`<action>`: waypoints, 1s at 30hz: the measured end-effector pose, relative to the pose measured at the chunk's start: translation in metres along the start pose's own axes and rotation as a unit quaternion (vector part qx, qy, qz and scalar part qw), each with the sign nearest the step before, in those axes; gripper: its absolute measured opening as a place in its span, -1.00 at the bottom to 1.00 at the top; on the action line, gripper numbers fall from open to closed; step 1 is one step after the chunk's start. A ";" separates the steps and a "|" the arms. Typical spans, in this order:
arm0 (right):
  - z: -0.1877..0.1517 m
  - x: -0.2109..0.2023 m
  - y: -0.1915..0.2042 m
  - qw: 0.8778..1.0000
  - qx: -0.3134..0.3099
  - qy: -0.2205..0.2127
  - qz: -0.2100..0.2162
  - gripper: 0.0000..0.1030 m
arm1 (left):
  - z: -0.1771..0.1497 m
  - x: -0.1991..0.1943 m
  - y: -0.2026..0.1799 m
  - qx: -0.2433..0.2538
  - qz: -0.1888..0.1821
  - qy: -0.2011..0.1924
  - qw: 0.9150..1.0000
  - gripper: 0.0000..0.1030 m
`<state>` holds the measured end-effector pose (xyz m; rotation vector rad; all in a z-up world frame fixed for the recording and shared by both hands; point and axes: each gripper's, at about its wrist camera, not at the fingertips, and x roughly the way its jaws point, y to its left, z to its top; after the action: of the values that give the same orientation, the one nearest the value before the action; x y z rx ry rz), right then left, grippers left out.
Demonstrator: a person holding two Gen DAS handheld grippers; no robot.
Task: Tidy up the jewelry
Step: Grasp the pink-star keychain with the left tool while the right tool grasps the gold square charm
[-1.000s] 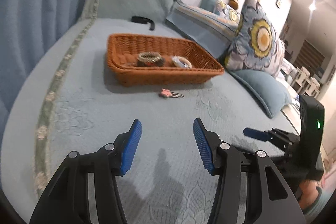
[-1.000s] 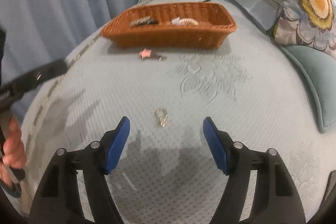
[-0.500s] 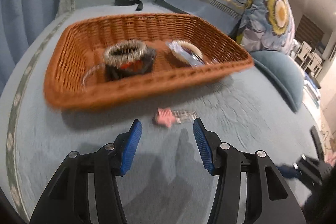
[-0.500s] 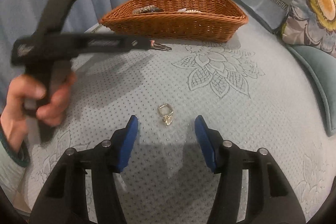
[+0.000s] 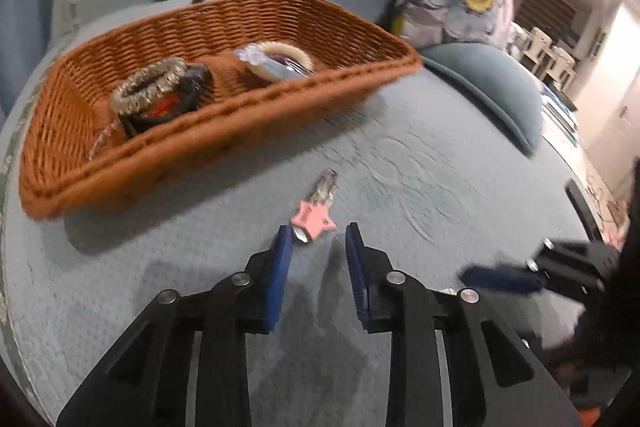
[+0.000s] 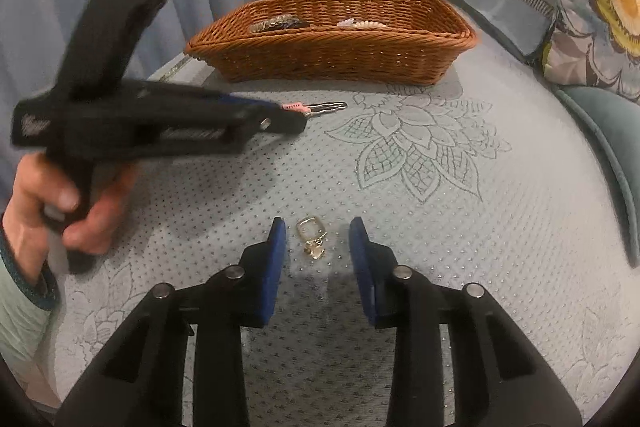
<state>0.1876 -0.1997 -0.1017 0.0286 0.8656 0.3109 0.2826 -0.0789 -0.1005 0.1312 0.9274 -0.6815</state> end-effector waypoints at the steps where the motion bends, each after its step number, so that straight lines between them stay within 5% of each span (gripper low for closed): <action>1: 0.000 0.000 0.000 1.000 0.000 0.000 0.002 -0.42 | -0.002 -0.002 -0.001 0.003 0.005 -0.002 1.000 -0.49; 10: -0.001 0.000 0.002 1.000 -0.016 0.005 0.002 -0.41 | 0.012 0.014 -0.005 0.015 0.065 -0.008 0.998 -0.25; 27: -0.006 -0.002 0.012 0.999 -0.045 0.005 -0.021 -0.41 | 0.027 0.024 -0.004 0.004 0.091 -0.014 0.996 -0.17; 28: -0.006 -0.003 0.012 0.999 -0.045 0.004 -0.021 -0.42 | 0.028 0.026 -0.006 0.010 0.096 -0.012 0.995 -0.23; 29: -0.007 -0.004 0.012 0.999 -0.045 0.002 -0.019 -0.53 | 0.028 0.027 -0.010 0.021 0.098 -0.012 0.995 -0.61; 30: -0.007 -0.005 0.013 0.999 -0.048 0.001 -0.016 -0.70 | 0.027 0.027 -0.012 0.026 0.098 -0.013 0.995 -0.59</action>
<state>0.1762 -0.1898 -0.1011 -0.0744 0.8518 0.3215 0.3050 -0.1122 -0.1021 0.2557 0.8583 -0.5237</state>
